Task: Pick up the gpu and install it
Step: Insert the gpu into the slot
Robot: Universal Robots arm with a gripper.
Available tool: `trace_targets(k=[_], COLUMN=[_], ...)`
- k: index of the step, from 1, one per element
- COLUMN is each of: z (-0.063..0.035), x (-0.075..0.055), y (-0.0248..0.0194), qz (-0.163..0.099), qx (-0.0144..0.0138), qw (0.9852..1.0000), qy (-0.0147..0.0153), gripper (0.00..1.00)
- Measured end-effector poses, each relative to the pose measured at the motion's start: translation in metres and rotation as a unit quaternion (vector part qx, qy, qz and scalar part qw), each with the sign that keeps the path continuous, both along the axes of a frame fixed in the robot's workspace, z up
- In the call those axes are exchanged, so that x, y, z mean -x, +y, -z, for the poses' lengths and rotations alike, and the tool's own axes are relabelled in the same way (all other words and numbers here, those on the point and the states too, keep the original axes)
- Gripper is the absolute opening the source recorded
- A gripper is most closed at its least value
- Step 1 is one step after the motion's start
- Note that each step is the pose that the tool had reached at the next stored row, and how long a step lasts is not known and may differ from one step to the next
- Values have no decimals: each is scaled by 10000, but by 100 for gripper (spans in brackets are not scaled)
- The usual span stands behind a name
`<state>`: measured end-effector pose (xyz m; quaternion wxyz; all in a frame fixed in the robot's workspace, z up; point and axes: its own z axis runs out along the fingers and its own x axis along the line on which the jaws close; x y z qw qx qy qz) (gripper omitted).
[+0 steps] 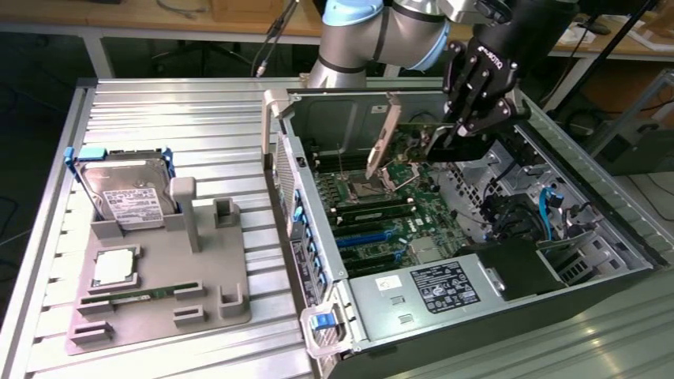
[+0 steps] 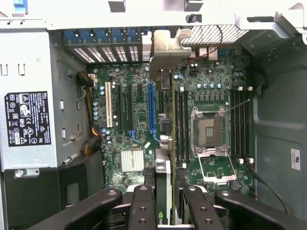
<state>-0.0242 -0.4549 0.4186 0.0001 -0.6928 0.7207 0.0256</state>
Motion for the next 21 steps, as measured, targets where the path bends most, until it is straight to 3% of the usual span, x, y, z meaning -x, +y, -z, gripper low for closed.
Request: trace_targets(k=[21], z=[51], x=[0], y=[0], qz=[125], qx=[0], qw=[9999], qy=[0], gripper=[27])
